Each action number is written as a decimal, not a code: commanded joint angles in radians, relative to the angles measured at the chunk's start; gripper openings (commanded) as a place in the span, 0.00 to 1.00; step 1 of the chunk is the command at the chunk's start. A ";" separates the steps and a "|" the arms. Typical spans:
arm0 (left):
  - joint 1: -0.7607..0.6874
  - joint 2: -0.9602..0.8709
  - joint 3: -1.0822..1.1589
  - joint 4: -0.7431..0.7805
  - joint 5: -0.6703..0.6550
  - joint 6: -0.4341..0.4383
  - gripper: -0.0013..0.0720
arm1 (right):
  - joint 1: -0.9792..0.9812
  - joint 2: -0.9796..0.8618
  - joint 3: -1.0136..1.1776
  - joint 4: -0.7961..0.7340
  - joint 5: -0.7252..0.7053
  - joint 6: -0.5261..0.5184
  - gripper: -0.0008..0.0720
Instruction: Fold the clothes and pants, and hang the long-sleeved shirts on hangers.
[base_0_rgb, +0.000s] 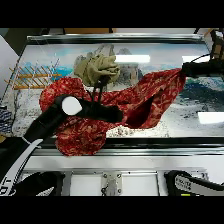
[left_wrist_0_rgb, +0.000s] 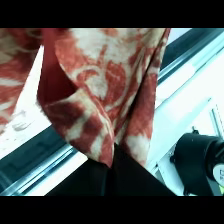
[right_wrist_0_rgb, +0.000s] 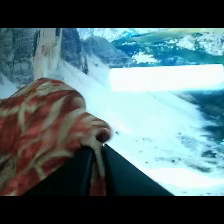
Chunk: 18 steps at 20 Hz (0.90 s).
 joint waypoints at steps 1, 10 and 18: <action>-0.081 -0.056 -0.050 0.004 0.198 -0.042 0.04 | 0.016 -0.069 0.087 0.020 0.058 0.022 0.72; 0.010 -0.208 -0.050 0.005 0.222 -0.039 0.04 | 0.131 0.101 -0.126 -0.044 0.271 0.193 0.81; 0.029 -0.208 -0.050 0.029 0.217 -0.039 0.04 | 0.658 0.316 -0.698 -0.315 0.200 1.019 0.81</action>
